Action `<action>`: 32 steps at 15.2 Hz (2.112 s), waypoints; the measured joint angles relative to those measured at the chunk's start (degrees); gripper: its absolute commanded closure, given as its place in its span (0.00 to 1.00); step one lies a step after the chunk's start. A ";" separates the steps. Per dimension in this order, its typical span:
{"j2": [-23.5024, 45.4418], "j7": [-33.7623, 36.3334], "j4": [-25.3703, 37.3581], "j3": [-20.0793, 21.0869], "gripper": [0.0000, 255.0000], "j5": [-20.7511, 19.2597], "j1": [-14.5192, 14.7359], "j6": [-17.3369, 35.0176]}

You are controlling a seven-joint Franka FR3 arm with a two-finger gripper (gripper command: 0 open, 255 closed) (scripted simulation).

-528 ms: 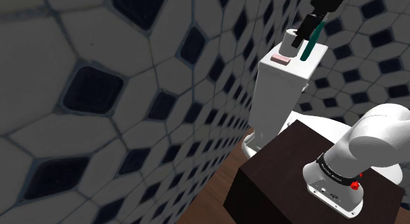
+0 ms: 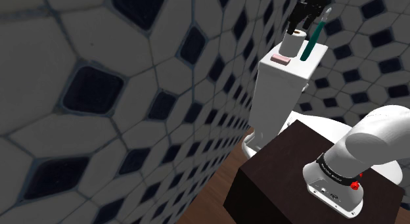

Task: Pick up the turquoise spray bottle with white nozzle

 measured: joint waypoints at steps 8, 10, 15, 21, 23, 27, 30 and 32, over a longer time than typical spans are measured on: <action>12.13 9.77 12.38 -3.20 0.00 -2.19 -6.61 -2.40; 15.40 11.90 16.45 -4.29 0.00 -2.55 -8.13 -3.74; 23.17 17.36 25.67 -7.22 0.00 -3.07 -11.66 -6.60; 30.07 22.48 35.27 -11.63 0.00 -3.15 -16.07 -10.93; 30.50 23.46 34.99 -12.02 0.00 -3.20 -16.47 -10.46; 29.56 24.24 31.01 -12.07 0.00 -3.47 -16.56 -7.51; 29.06 24.60 28.63 -12.03 1.00 -3.60 -16.54 -5.64; 28.90 24.68 28.22 -12.00 1.00 -3.63 -16.53 -5.38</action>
